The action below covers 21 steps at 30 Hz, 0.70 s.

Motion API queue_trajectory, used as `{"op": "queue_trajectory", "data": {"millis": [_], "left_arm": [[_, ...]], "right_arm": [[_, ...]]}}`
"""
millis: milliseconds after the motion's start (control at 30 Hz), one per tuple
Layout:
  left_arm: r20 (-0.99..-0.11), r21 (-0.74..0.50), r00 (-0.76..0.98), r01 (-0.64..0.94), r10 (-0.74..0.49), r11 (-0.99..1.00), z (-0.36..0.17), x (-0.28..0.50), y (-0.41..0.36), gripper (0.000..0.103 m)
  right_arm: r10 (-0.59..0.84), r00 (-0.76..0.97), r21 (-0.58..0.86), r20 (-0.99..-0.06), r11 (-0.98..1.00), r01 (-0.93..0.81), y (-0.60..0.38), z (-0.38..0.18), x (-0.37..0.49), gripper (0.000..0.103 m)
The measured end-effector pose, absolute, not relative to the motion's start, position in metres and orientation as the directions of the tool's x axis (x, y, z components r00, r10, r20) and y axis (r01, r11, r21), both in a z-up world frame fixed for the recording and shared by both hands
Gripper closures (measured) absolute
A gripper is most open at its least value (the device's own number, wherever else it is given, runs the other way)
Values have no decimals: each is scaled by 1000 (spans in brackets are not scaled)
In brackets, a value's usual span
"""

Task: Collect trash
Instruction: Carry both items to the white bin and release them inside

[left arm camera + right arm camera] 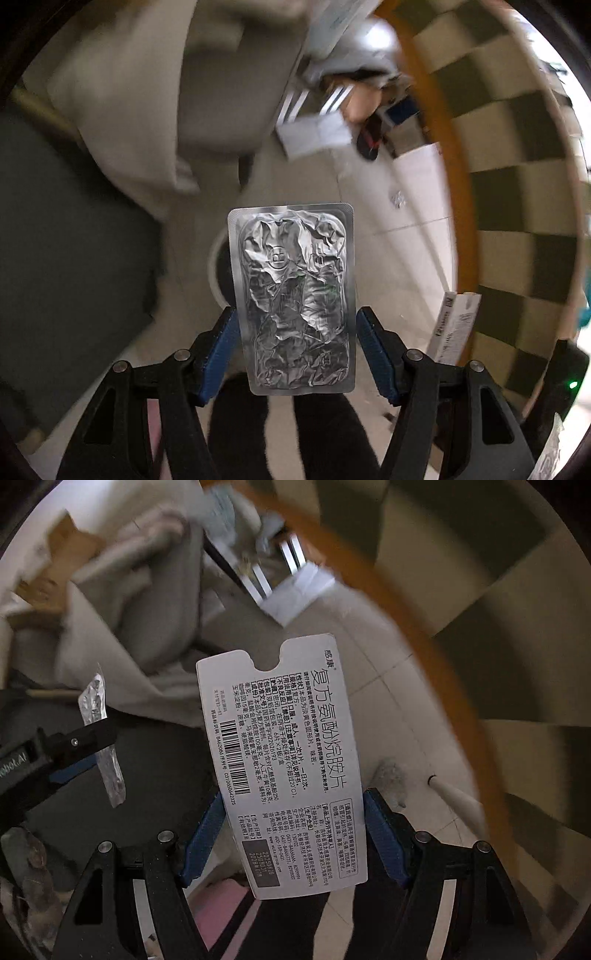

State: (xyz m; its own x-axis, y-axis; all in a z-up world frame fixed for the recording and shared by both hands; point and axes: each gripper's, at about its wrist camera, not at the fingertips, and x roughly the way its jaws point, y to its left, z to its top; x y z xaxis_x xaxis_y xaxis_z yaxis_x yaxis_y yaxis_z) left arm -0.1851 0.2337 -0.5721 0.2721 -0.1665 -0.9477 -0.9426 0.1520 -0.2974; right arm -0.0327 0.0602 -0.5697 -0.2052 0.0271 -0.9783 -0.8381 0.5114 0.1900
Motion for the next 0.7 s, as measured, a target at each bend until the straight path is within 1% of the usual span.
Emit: {"op": "queue_trajectory", "data": {"millis": [133, 233, 300, 333, 367, 400, 433, 500, 533, 567, 600, 700], "left_arm": [[-913, -349, 315, -932, -258, 99, -670, -187, 240, 41], [-891, -370, 338, -927, -303, 56, -720, -184, 242, 40], [-886, -377, 344, -924, -311, 54, -739, -182, 242, 39], [-888, -375, 340, -925, -311, 57, -751, -181, 242, 33], [-889, -374, 339, -925, -308, 60, -755, -182, 243, 21], [-894, -365, 331, -929, -303, 63, -761, -183, 242, 15], [-897, -357, 323, -932, -301, 66, -763, -184, 242, 5], [-908, -331, 297, -941, -296, 71, -761, -191, 239, 4], [-922, -297, 263, -951, -282, 85, -759, -194, 237, 4], [-936, -269, 236, -958, -263, 100, -756, -198, 237, 4], [-950, -236, 203, -965, -236, 118, -756, -203, 236, 4], [-993, -79, 59, -978, -105, 193, -735, -210, 230, 4]], "right_arm": [[-21, -233, 190, -972, 514, -837, 68, -655, -42, 26], [-28, -250, 201, -968, 512, -835, 73, -708, -46, 26], [-34, -263, 210, -964, 509, -835, 77, -736, -46, 26], [-34, -275, 219, -961, 517, -827, 78, -751, -48, 26], [-33, -285, 227, -958, 518, -825, 81, -758, -46, 26], [-33, -298, 239, -954, 515, -823, 84, -767, -47, 26], [-32, -301, 243, -953, 512, -824, 85, -775, -48, 25], [-24, -315, 262, -949, 498, -827, 92, -785, -49, 25], [-26, -319, 266, -947, 490, -830, 96, -789, -50, 18], [-26, -320, 268, -947, 482, -834, 96, -790, -54, 7], [-23, -314, 266, -949, 475, -839, 98, -791, -52, 0], [-30, -260, 222, -965, 434, -873, 107, -782, -55, 0]]}}
